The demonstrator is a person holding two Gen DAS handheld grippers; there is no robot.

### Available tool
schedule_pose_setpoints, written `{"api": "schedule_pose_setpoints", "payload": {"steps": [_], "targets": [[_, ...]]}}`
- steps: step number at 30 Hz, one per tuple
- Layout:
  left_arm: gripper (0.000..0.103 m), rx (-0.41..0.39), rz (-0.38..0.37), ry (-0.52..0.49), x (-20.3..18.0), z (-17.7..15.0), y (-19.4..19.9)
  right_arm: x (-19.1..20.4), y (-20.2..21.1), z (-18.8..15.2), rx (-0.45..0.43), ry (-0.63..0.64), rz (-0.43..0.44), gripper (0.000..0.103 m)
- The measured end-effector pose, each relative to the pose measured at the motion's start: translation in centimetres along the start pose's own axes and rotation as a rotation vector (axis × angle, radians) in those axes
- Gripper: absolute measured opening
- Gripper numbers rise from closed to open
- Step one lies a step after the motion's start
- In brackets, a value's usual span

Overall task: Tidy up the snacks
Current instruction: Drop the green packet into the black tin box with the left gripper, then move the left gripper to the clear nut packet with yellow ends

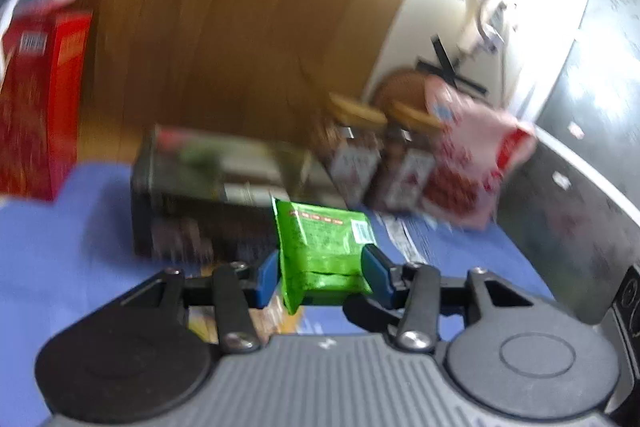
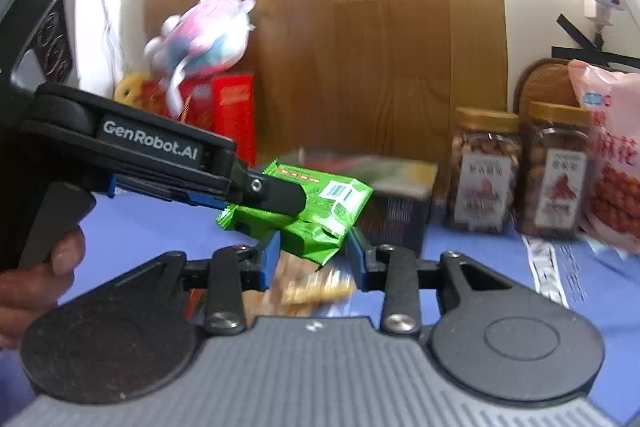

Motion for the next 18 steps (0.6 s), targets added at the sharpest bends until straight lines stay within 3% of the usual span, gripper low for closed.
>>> {"api": "schedule_pose_setpoints", "payload": {"steps": [3, 10, 18], "targets": [[0.043, -0.02, 0.025, 0.015, 1.4, 2.4, -1.9, -1.6, -3.3, 1.3, -0.005, -0.038, 0.017, 0.039], [0.043, 0.012, 0.091, 0.074, 5.3, 5.1, -7.6, -3.8, -9.4, 2.0, 0.024, -0.089, 0.007, 0.04], [0.046, -0.013, 0.229, -0.009, 6.4, 4.7, -7.9, -4.8, -8.5, 1.6, 0.008, -0.123, -0.021, 0.041]]}}
Point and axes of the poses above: each gripper's, at about its wrist camera, not at the fingertips, and y roughly against the way its jaws point, x to its left, z to its top, the point moved 9 cm from there along -y, roughly the way its jaws point, and after that the axes turned 8 degrees about z, right-handed, at the moved point
